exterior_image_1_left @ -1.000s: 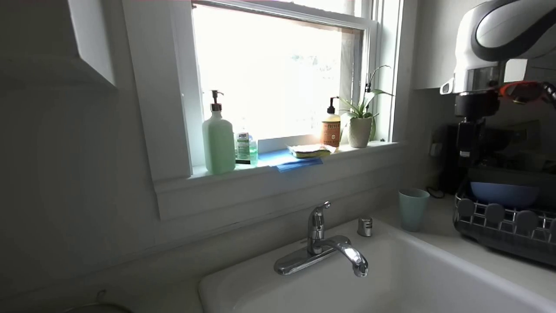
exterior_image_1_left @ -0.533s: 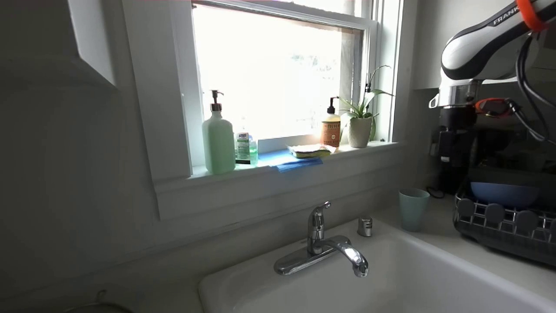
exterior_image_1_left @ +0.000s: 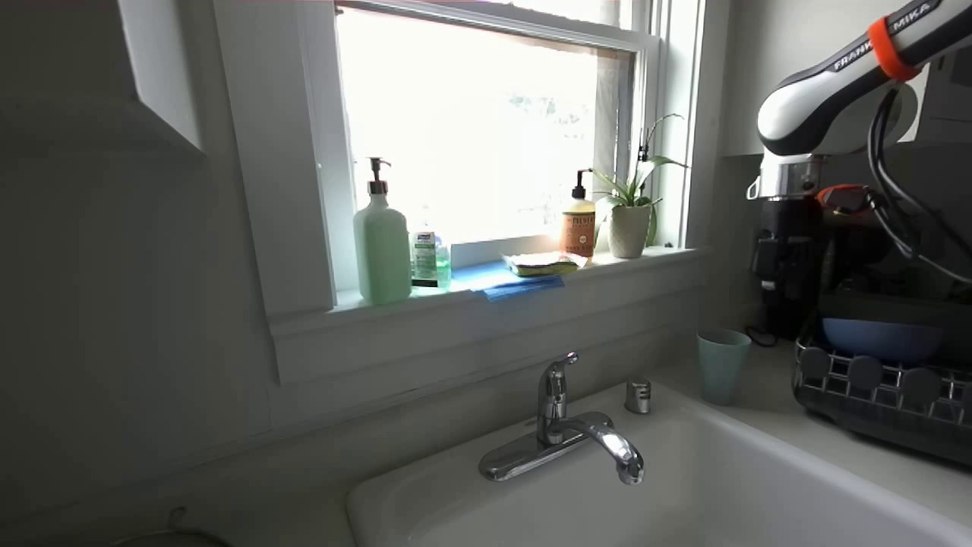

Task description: Pour the liquid from the blue cup into the sink

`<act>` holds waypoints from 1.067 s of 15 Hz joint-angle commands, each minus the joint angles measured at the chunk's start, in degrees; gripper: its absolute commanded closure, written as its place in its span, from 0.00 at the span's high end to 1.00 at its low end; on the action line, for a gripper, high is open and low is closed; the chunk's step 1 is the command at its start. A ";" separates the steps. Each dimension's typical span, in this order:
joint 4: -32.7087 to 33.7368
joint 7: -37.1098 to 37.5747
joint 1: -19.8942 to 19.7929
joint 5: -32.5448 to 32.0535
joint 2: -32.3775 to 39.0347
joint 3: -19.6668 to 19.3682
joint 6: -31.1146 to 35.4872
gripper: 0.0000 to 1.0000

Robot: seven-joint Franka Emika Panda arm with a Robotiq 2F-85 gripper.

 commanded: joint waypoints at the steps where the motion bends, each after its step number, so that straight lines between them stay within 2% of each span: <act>1: 6.01 -1.70 -3.89 3.75 6.91 1.21 2.63 1.00; 10: 14.72 -5.28 -10.28 9.88 18.14 6.53 6.70 1.00; 11: 15.40 -5.03 -10.61 9.78 19.14 6.98 7.02 0.97; 12: 16.06 -5.05 -10.96 9.63 20.02 7.37 7.39 0.88; 13: 16.92 -4.90 -11.25 9.48 20.84 7.78 7.31 0.85; 14: 17.68 -4.79 -11.52 9.21 21.74 8.12 7.39 0.78; 15: 18.78 -4.58 -11.66 8.87 22.62 8.42 6.93 0.64; 16: 19.15 -4.55 -11.85 8.71 23.21 8.69 7.11 0.56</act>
